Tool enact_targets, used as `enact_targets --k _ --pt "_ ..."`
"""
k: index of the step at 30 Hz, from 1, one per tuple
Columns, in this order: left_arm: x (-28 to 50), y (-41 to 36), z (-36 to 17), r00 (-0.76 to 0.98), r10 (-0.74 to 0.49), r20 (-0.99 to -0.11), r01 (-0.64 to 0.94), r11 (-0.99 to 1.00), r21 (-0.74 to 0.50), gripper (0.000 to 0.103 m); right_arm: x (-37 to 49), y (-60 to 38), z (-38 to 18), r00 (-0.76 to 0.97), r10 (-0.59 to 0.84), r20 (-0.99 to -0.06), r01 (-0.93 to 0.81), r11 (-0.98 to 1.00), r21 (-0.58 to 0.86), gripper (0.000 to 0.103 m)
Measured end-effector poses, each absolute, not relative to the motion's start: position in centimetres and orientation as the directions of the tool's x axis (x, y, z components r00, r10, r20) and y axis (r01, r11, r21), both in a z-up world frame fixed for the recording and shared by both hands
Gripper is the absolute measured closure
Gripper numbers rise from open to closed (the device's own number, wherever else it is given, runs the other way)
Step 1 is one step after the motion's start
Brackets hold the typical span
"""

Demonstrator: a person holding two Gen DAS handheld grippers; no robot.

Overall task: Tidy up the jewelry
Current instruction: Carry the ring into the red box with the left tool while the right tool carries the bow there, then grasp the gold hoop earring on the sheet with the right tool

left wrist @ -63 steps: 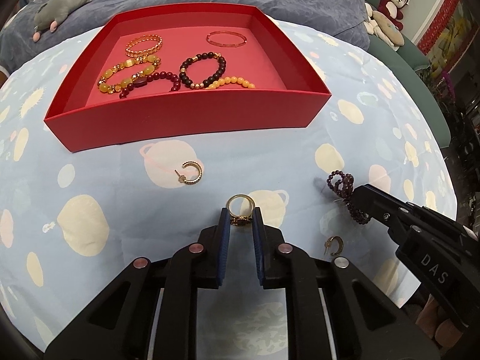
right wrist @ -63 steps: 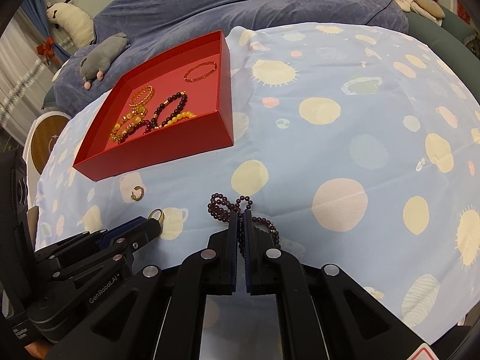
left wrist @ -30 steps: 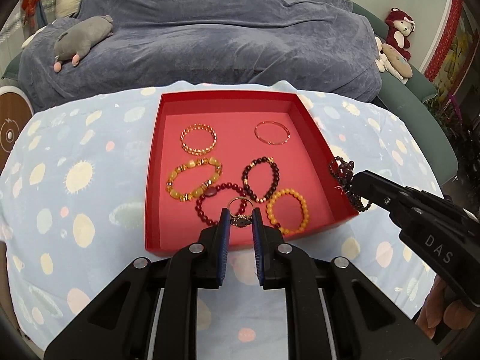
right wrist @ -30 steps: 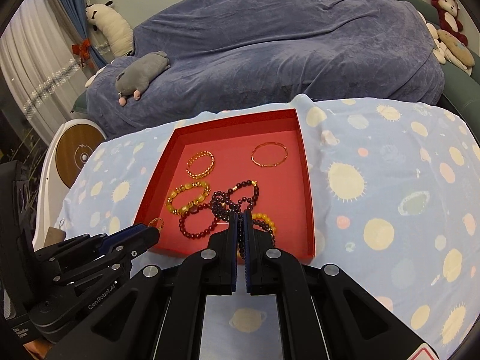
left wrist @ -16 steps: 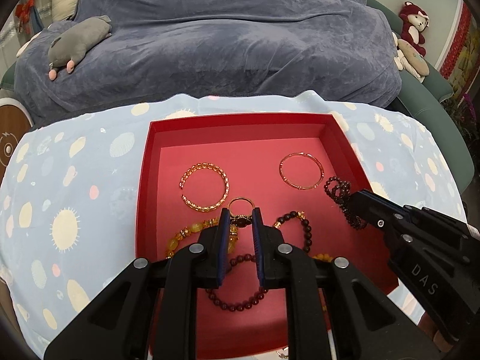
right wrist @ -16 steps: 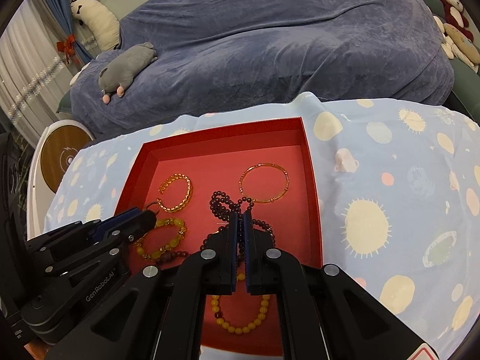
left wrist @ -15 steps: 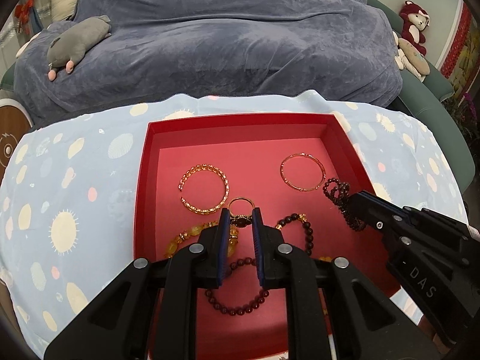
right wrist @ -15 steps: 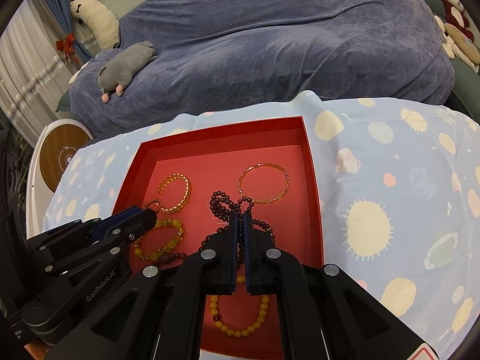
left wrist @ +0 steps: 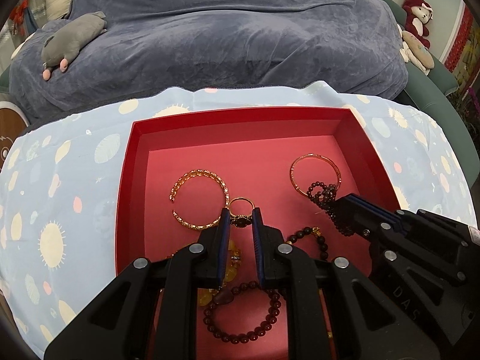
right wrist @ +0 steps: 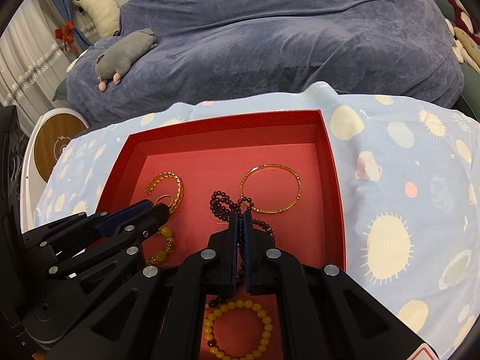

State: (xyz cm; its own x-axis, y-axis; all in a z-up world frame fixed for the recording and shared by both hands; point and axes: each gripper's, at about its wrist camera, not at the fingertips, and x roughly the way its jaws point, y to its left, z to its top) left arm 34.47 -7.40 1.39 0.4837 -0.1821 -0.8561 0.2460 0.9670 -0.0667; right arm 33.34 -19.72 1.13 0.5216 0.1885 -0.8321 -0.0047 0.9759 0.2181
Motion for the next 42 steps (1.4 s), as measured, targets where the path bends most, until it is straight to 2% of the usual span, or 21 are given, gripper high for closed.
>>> enact_targets --k 18,19,20,22,29,42 --pt "34.9 -7.2 1.3 0.480 -0.163 -0.862 0.235 0.971 -0.053 0.088 33.6 -19.6 1.5 0.525 0.175 -0.833 0.004 0.978 0.208 0.099" --pt "34.7 -7.2 1.5 0.488 -0.156 -0.859 0.231 0.972 -0.045 0.084 33.6 -19.6 1.6 0.531 0.178 -0.829 0.005 0.977 0.213 0.097" --pt "34.6 -7.3 1.7 0.493 -0.149 -0.857 0.228 0.973 -0.038 0.072 33.5 -19.6 1.8 0.534 0.170 -0.828 0.009 0.978 0.207 0.092" --pt "34.2 -7.3 2.2 0.515 -0.125 -0.848 0.213 0.977 -0.015 0.060 33.1 -19.7 2.3 0.545 0.153 -0.825 0.023 0.980 0.197 0.087" --pt "32.3 -6.7 4.8 0.548 -0.129 -0.827 0.212 0.977 -0.013 0.053 30.9 -20.3 4.6 0.572 0.144 -0.807 0.037 0.979 0.201 0.075" --pt "25.7 -6.1 9.6 0.599 -0.139 -0.788 0.226 0.974 0.000 0.053 23.9 -19.7 9.4 0.622 0.139 -0.771 0.030 0.979 0.201 0.074"
